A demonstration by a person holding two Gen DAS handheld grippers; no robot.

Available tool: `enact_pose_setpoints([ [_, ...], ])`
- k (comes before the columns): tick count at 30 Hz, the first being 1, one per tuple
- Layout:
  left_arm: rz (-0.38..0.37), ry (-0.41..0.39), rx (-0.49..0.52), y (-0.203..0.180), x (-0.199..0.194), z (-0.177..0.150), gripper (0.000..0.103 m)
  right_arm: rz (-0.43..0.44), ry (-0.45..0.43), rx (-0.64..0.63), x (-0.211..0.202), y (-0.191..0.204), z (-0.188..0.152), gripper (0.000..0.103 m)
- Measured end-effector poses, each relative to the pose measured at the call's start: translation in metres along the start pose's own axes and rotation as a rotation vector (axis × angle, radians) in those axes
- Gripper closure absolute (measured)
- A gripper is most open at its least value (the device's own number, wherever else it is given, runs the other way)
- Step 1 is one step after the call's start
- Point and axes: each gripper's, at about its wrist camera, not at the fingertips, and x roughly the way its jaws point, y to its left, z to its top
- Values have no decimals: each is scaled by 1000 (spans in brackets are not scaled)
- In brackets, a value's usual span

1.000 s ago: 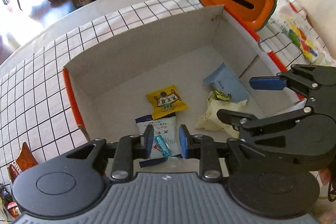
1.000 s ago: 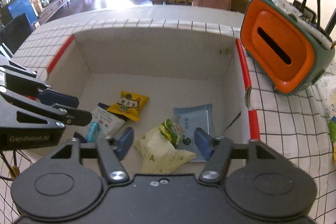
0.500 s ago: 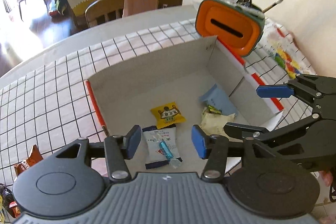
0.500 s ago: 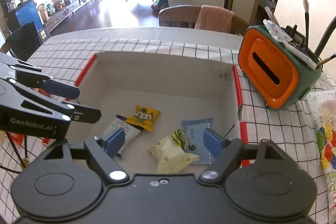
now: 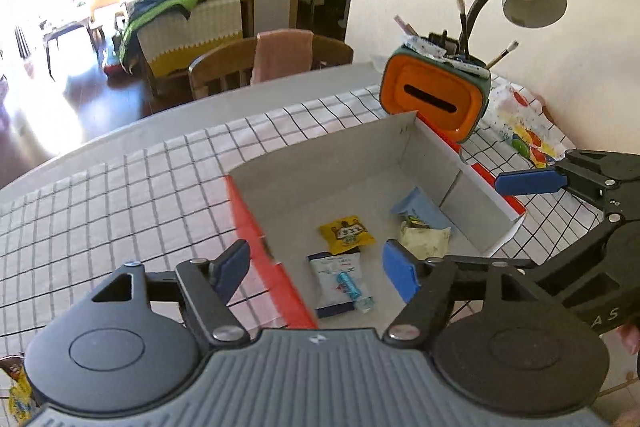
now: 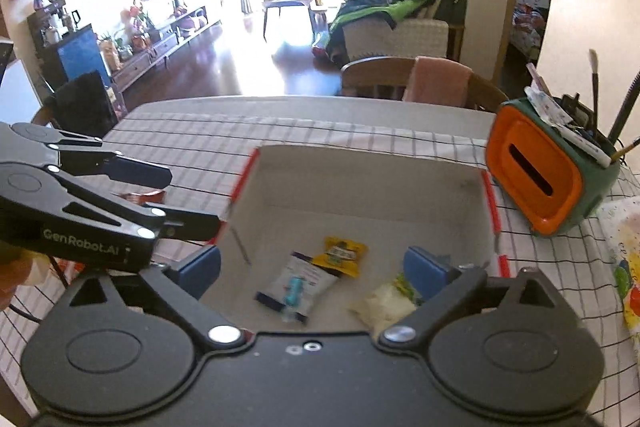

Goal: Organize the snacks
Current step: 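Withdraw both open tools from the box back to the snack pile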

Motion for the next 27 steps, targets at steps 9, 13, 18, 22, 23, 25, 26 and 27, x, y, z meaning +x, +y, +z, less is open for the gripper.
enact_pose_setpoints([
  [9, 11, -55, -16, 42, -40, -35, 19, 55, -15, -9, 4, 54, -2, 0],
  [13, 11, -89, -39, 67, -59, -52, 18, 69, -32, -11, 8, 81, -3, 0],
  [18, 7, -139, -58, 100, -84, -73, 12, 97, -21, -2, 17, 115, -4, 0],
  [22, 24, -154, -61, 127, -99, -88, 9, 111, -5, -7, 27, 141, -4, 0],
  [23, 29, -155, -59, 132, -101, -91, 9, 113, 0, -6, 29, 148, -5, 0],
  [25, 48, -155, -56, 145, -106, -97, 9, 117, 15, -9, 34, 161, -7, 0],
  [26, 58, -152, -57, 151, -108, -100, 9, 115, 21, -12, 36, 167, -8, 0],
  [27, 63, -147, -61, 157, -110, -104, 9, 112, 27, -15, 40, 173, -8, 0],
])
